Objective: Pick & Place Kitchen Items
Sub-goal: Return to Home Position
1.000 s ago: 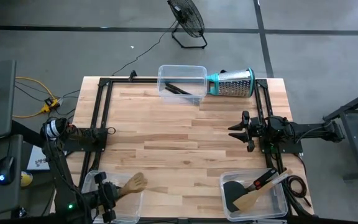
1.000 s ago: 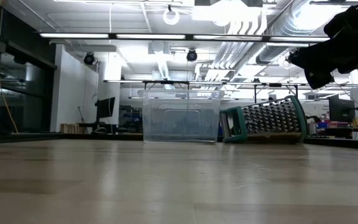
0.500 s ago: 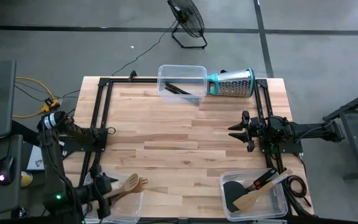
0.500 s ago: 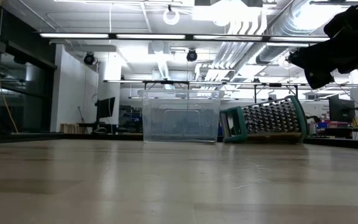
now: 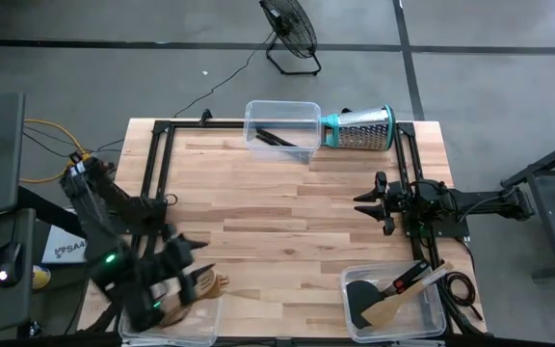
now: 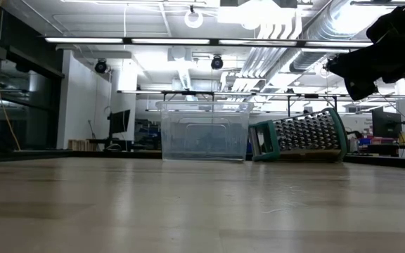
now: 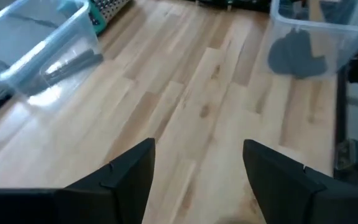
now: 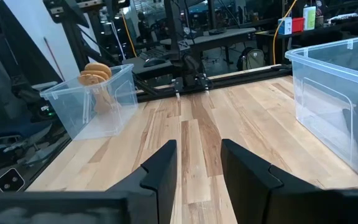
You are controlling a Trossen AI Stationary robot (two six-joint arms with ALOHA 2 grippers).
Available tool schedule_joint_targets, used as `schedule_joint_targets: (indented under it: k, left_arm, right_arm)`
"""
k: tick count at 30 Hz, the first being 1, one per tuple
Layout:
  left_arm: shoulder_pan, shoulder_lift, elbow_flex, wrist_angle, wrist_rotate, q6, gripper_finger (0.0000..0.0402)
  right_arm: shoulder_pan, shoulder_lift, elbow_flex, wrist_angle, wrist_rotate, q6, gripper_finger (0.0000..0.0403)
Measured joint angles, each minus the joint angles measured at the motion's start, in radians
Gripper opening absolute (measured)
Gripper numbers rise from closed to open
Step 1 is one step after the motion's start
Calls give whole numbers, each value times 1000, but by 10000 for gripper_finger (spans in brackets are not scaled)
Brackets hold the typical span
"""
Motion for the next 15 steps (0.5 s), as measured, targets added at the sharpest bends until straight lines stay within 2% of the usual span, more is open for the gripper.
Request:
schedule_joint_targets:
  k: [3,8,15]
  left_arm:
    - [121,-3,0,140,57,238,236]
    - [326,1,0,388,236,625,236]
    - [621,11,-25,626,429,955,236]
  right_arm:
    - [0,0,0,0,0,0,116]
    - [0,0,0,0,0,0,116]
    - [0,0,0,0,0,0,116]
